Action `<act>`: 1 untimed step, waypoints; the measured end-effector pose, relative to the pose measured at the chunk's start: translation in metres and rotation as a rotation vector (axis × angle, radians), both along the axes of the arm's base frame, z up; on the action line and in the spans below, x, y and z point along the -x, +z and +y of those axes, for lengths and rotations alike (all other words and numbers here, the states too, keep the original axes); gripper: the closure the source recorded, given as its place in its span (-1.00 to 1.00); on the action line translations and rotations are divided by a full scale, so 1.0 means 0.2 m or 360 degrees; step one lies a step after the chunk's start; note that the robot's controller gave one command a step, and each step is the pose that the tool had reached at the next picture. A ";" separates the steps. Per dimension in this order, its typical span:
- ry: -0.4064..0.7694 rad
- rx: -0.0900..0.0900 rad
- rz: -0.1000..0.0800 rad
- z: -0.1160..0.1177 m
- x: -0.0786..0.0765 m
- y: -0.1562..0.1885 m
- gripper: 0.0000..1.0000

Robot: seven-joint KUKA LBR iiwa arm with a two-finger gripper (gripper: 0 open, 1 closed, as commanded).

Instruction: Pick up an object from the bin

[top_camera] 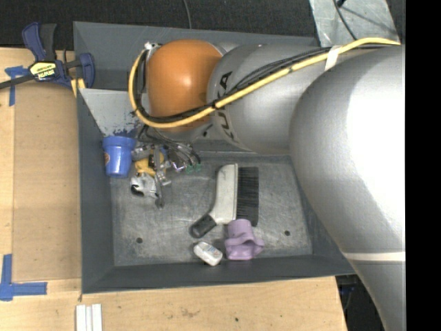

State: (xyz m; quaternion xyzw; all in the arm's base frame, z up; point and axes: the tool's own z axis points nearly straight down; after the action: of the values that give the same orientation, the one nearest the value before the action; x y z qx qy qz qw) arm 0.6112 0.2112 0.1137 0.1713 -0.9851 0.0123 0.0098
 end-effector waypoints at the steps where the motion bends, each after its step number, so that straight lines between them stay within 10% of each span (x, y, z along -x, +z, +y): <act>1: -0.0281 -0.0007 0.0006 0.06 -0.04 0.08 -1.00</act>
Offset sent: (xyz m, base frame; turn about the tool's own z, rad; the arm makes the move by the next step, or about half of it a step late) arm 0.0068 -0.0677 0.0349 0.0544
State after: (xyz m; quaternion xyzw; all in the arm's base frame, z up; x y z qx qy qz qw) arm 0.6193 0.2222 0.1299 0.0838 -0.9964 0.0090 0.0122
